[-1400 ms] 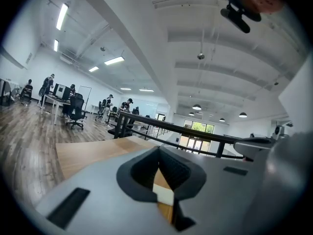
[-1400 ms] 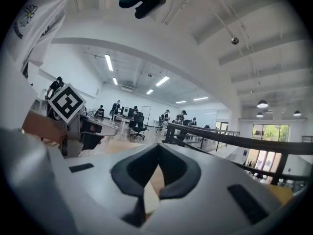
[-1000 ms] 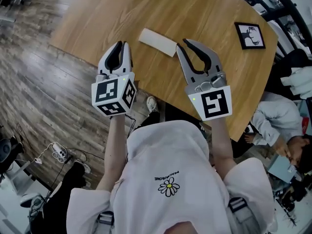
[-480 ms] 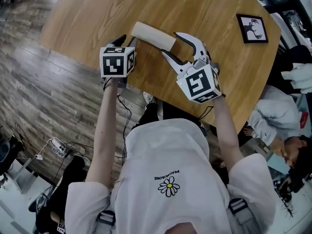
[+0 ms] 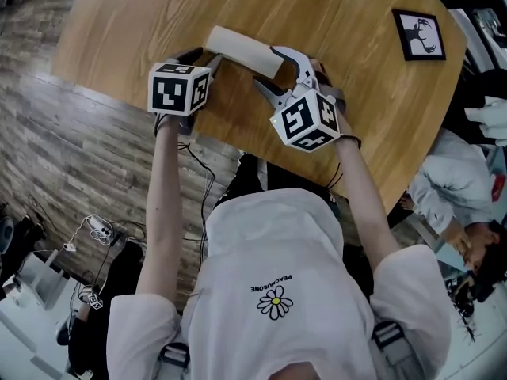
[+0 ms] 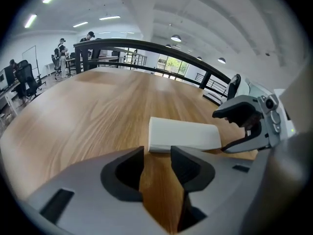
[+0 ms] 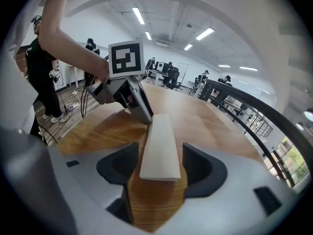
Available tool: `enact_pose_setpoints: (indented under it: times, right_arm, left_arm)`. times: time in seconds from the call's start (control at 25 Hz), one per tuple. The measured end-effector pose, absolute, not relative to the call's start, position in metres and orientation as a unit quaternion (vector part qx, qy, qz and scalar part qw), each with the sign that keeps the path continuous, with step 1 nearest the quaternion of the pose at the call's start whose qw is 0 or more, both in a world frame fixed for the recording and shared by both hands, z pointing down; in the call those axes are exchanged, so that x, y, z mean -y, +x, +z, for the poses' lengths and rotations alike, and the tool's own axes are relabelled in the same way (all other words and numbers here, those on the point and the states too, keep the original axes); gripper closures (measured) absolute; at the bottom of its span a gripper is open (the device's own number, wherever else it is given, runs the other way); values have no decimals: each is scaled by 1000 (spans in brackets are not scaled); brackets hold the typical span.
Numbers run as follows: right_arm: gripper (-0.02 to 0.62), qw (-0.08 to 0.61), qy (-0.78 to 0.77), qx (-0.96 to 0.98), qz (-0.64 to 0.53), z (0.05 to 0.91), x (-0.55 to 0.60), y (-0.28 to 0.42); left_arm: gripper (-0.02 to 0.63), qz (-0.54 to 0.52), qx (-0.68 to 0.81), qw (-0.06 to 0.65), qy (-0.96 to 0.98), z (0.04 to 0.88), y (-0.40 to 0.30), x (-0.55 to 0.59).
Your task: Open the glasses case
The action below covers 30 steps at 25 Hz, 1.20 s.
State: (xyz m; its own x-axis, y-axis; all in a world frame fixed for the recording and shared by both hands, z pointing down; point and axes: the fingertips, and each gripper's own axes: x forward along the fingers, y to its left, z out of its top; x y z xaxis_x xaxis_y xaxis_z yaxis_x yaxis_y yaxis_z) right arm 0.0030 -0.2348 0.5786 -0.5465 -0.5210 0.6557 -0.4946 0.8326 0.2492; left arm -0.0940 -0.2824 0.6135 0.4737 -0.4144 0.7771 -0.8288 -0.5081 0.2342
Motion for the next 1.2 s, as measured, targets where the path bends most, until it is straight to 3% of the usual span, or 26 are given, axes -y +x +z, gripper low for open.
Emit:
enact_pose_setpoints:
  times: [0.36, 0.64, 1.2]
  right_arm:
    - [325, 424, 284, 859, -40, 605, 233, 8]
    - [324, 418, 302, 855, -49, 606, 233, 11]
    - [327, 428, 312, 847, -42, 603, 238, 10]
  left_arm:
    - [430, 350, 361, 288, 815, 612, -98, 283]
    - [466, 354, 349, 282, 821, 612, -94, 282]
    - [472, 370, 347, 290, 812, 611, -96, 282]
